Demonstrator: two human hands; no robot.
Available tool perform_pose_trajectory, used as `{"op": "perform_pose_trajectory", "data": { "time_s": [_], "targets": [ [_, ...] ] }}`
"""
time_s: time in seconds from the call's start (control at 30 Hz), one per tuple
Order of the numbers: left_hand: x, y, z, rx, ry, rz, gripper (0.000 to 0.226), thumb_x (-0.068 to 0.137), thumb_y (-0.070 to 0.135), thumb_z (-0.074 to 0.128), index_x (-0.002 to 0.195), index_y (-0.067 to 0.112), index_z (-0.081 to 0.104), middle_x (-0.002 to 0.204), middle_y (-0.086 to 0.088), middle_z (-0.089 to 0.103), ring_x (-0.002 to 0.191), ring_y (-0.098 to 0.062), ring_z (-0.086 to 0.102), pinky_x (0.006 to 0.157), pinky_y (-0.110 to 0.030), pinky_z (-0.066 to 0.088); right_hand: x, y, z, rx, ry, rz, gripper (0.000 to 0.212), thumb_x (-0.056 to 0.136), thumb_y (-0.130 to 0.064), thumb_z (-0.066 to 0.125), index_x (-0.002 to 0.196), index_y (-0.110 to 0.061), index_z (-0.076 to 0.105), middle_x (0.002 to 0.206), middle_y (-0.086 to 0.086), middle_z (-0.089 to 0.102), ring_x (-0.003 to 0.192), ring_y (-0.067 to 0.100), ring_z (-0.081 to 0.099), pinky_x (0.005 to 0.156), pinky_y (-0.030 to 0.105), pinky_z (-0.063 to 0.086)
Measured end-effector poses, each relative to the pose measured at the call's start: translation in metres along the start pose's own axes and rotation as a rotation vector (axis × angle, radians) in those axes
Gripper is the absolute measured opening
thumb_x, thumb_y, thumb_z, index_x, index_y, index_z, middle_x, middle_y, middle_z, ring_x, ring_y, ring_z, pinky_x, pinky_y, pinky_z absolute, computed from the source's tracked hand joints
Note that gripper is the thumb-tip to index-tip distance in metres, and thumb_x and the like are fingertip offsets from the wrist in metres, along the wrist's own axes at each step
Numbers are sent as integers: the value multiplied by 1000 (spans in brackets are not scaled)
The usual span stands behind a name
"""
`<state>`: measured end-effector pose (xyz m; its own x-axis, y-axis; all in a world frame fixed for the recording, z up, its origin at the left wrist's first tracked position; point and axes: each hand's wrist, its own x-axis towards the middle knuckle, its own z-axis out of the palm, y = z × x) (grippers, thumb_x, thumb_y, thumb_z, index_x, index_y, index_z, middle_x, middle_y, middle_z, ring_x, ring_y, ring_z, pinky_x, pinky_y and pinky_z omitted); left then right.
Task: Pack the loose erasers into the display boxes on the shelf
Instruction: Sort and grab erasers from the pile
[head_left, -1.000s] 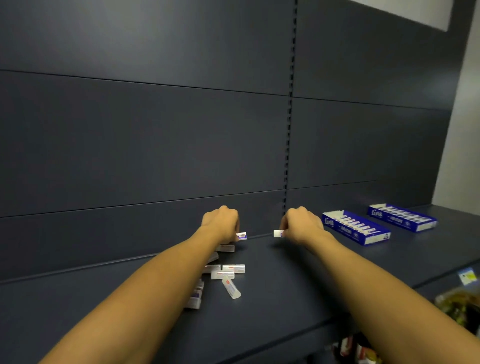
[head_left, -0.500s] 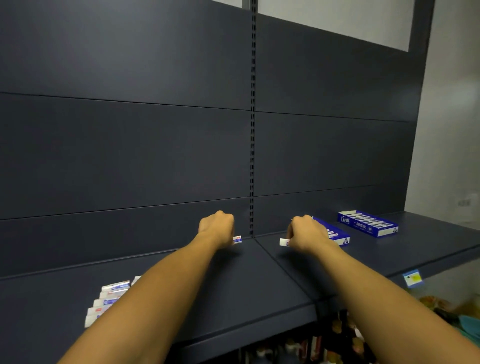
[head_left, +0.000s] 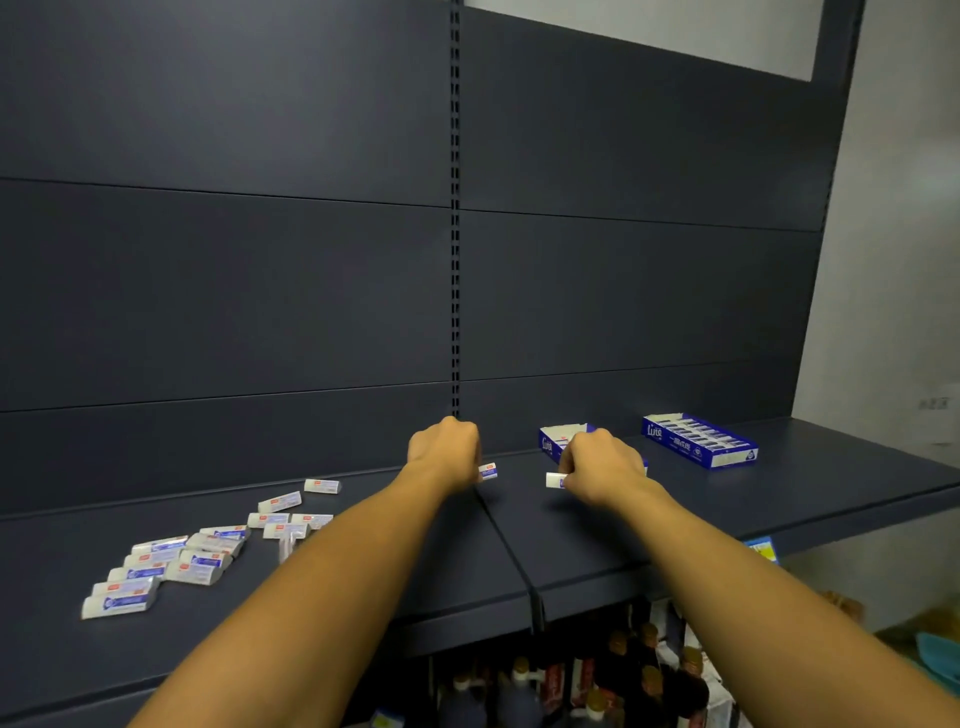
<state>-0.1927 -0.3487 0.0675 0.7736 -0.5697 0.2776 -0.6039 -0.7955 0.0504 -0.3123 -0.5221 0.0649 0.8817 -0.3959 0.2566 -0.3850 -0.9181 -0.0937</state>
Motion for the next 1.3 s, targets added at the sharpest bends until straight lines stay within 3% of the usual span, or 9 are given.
{"op": "perform_pose_trajectory", "data": {
  "time_s": [0.17, 0.43, 0.73, 1.0, 1.17, 1.3],
  "targets": [
    [28, 21, 7, -23, 7, 7, 15, 82, 18, 72, 96, 19, 78, 96, -3, 73, 82, -26, 69, 64, -31, 52, 21, 24, 4, 2, 15, 9, 18, 87, -19, 65, 101, -23, 76, 107, 4, 65, 92, 26, 64, 72, 34, 52],
    [90, 54, 31, -80, 0, 87, 15, 89, 24, 72, 103, 21, 77, 103, -1, 72, 90, -24, 68, 73, -35, 55, 78, 61, 22, 7, 8, 22, 23, 86, -23, 67, 108, -25, 73, 112, 3, 67, 97, 24, 66, 74, 36, 56],
    [156, 80, 50, -114, 16, 119, 18, 88, 31, 75, 104, 23, 78, 108, 3, 73, 96, -20, 68, 72, -33, 53, 138, 113, 33, 113, 3, 48, 14, 89, -26, 71, 103, -27, 75, 101, -2, 72, 89, 16, 66, 77, 35, 60],
    [188, 108, 62, -112, -14, 70, 15, 88, 30, 75, 101, 22, 79, 103, 4, 75, 90, -16, 68, 74, -35, 59, 178, 148, 46, 157, -9, -28, 14, 90, -26, 70, 102, -28, 75, 103, -4, 72, 89, 13, 65, 73, 30, 57],
    [196, 126, 65, -133, -11, 11, 14, 89, 29, 73, 100, 22, 78, 104, 5, 75, 91, -14, 67, 70, -31, 55, 197, 160, 55, 182, -41, -128, 14, 90, -28, 71, 103, -28, 75, 104, -6, 72, 88, 11, 64, 75, 30, 57],
    [188, 136, 70, -255, 80, -74, 14, 89, 30, 73, 101, 26, 80, 101, 9, 75, 90, -13, 67, 71, -32, 54, 200, 171, 63, 325, -21, -187, 16, 88, -29, 73, 104, -29, 77, 102, -9, 71, 86, 10, 64, 74, 31, 58]
  ]
}}
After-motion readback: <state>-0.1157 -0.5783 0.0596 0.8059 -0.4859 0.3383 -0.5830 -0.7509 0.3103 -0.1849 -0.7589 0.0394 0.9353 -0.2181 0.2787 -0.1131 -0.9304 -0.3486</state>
